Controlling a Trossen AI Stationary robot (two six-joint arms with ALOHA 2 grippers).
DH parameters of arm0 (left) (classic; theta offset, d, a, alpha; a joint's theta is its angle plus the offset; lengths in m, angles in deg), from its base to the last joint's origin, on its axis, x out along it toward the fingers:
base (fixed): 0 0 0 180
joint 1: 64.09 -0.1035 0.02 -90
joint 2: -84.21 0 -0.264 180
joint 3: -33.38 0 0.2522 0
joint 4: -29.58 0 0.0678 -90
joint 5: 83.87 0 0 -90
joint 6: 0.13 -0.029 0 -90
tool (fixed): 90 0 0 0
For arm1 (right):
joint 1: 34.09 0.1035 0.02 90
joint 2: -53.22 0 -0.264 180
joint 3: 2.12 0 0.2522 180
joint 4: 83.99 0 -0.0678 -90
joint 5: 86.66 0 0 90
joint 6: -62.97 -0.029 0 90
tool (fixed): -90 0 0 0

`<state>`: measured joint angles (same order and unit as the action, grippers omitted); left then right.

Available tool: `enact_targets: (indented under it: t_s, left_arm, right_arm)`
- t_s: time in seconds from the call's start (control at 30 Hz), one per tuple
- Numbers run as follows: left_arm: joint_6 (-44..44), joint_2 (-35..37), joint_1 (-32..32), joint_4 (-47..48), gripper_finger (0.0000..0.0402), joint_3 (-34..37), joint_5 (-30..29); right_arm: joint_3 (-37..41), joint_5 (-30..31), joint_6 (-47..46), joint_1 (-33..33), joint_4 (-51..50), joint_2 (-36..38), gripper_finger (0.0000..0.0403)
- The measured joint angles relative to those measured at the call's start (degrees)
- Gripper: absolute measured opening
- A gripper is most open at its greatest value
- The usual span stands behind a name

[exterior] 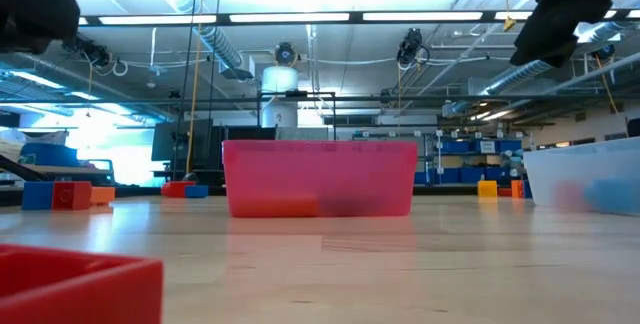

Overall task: Sort blocks by size
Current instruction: Put the blue 1 stud game piece into the transparent bin

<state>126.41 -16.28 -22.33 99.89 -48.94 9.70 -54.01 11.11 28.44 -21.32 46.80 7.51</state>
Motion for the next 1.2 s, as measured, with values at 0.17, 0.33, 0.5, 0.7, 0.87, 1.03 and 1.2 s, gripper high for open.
enact_targets:
  t_s: [0.17, 0.33, 0.5, 0.7, 0.87, 1.03, 1.2]
  left_arm:
    - [1.3, -0.1, 0.2, -6.3, 0.0241, 4.7, 2.4]
    - [1.7, -0.1, 0.6, -13.9, 0.0241, 8.9, 1.9]
    - [1.7, 0.0, 0.5, -17.0, 0.0226, 10.7, 1.3]
    - [1.5, 0.1, 0.5, -16.3, 0.015, 10.7, 1.2]
    - [1.4, 0.3, 0.5, -16.1, 0.0131, 10.7, 1.2]
    - [1.2, 0.4, 0.6, -15.6, 0.0136, 9.6, -3.1]
    - [-1.1, 0.6, 0.5, -15.9, 0.0151, 6.6, -10.2]
  right_arm:
    - [0.0, 0.0, 0.0, 0.0, 0.2, 0.0, 0.0137]
    - [0.0, 0.0, 0.0, 0.0, 0.3, 0.0, 0.0135]
    - [0.0, 0.0, 0.0, 0.0, 0.3, 0.0, 0.0136]
    - [0.0, 0.0, 0.1, 0.0, 0.3, 0.0, 0.0135]
    - [0.0, 0.0, 0.1, 0.0, 0.3, 0.0, 0.0135]
    - [0.0, 0.0, 0.1, 0.0, 0.3, 0.0, 0.0133]
    - [0.0, 0.0, 0.2, 0.0, 0.3, 0.0, 0.0133]
